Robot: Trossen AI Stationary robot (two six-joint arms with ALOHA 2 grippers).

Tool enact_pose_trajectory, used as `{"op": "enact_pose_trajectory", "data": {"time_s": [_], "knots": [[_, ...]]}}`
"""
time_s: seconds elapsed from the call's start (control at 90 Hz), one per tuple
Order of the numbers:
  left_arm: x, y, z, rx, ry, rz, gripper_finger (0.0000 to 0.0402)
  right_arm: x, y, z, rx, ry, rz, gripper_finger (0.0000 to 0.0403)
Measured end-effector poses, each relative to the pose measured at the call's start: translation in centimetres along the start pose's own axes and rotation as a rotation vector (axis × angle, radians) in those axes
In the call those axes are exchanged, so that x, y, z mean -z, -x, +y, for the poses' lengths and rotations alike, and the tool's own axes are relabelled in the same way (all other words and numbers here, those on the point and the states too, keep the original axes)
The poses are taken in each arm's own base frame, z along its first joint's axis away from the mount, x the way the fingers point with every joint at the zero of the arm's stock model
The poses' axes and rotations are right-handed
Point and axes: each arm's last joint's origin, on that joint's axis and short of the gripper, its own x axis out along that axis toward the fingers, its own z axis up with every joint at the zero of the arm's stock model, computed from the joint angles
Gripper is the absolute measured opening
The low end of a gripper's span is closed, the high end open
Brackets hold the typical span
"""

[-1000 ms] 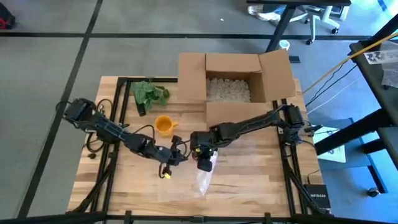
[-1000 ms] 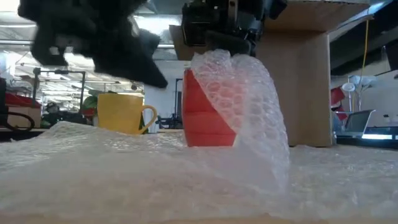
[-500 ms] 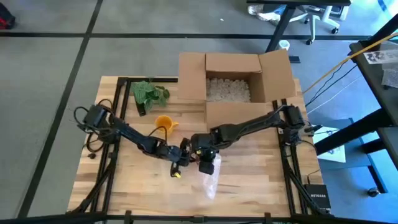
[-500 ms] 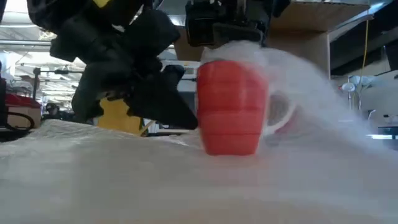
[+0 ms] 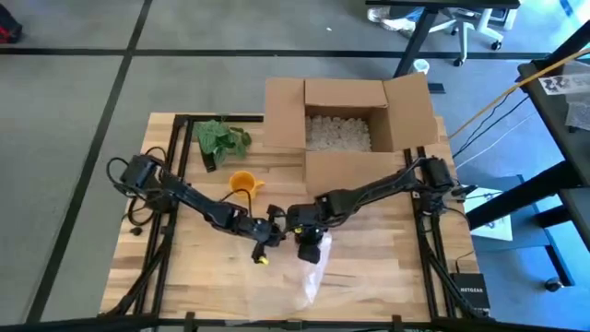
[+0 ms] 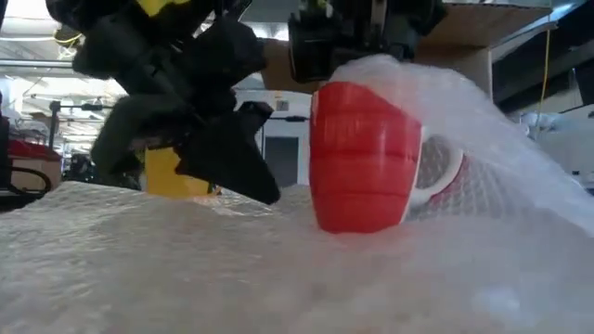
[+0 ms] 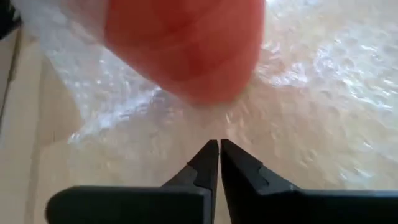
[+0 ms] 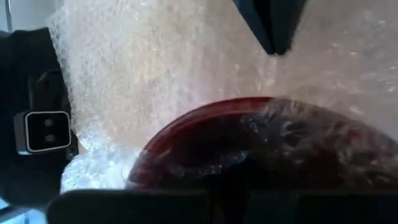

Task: Wrap mug
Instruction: Wrap the orange mug with the bubble wrap

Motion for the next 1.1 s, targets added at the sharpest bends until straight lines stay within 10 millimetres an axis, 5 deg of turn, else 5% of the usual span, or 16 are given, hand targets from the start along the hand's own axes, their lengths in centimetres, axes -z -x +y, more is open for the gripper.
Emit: {"op": "enact_pose_trajectory", "data": {"time_s": [0.411, 0.822, 1.1], "knots": [[-2.0, 5.4, -2.7, 0.070, 0.058, -0.039, 0.0000, 0.0, -0.3, -0.1, -0.007, -0.003, -0.027, 0.0000], [0.3, 6.9, -6.0, 0.081, 0.160, 0.185, 0.0000, 0.2, -0.5, 0.3, -0.005, 0.001, -0.030, 0.0000], [1.2, 7.4, -6.1, -0.011, 0.267, 0.270, 0.0006, 0.2, -0.5, 0.3, 0.001, 0.000, -0.031, 0.0000]]}}
